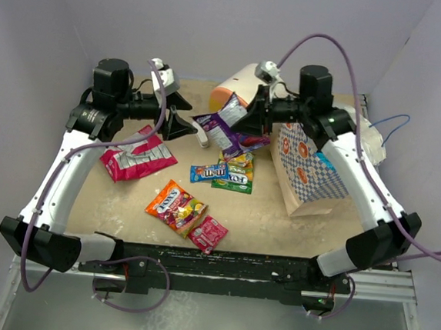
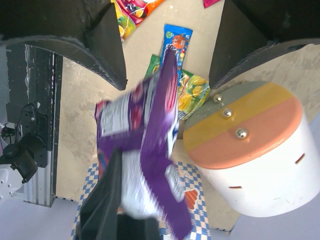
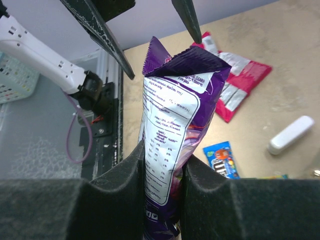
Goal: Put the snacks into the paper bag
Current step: Pick up the snack from the center of the board, then place the snack in the paper bag.
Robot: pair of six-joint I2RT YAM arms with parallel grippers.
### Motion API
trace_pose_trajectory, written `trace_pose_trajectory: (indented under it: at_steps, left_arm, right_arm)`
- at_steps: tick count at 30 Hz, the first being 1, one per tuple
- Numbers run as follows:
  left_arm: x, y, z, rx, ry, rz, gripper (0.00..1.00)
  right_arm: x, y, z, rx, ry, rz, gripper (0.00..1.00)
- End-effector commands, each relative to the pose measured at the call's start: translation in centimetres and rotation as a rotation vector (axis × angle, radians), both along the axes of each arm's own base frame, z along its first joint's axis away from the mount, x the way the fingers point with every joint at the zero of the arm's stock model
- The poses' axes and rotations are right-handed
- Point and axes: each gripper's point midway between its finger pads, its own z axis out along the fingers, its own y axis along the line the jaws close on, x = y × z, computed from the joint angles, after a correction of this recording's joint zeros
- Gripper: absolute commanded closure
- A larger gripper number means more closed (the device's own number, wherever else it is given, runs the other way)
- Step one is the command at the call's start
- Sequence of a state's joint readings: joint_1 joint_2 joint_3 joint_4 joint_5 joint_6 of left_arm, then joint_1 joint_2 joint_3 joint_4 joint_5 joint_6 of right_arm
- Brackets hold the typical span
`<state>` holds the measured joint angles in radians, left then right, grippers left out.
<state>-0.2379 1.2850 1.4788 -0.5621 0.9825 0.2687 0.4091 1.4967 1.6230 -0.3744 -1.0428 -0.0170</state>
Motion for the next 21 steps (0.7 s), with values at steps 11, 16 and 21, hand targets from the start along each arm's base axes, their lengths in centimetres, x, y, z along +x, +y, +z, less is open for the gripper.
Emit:
trace_pose_trajectory:
  at_steps: [11, 16, 21]
  left_arm:
    - [1.0, 2.6, 2.1, -0.002, -0.080, 0.127, 0.08]
    - [1.1, 2.6, 1.8, 0.008, -0.088, 0.126, 0.07]
    - [1.3, 2.7, 1.3, 0.015, -0.083, 0.128, 0.06]
  right_arm:
    - [-4.1, -13.6, 13.9, 0.131, -0.359, -0.404, 0.83]
    - [-2.8, -19.3, 15.5, 0.035, -0.456, -0.774, 0.83]
    - [-1.0, -25.3, 14.2, -0.099, -0.481, -1.108, 0.83]
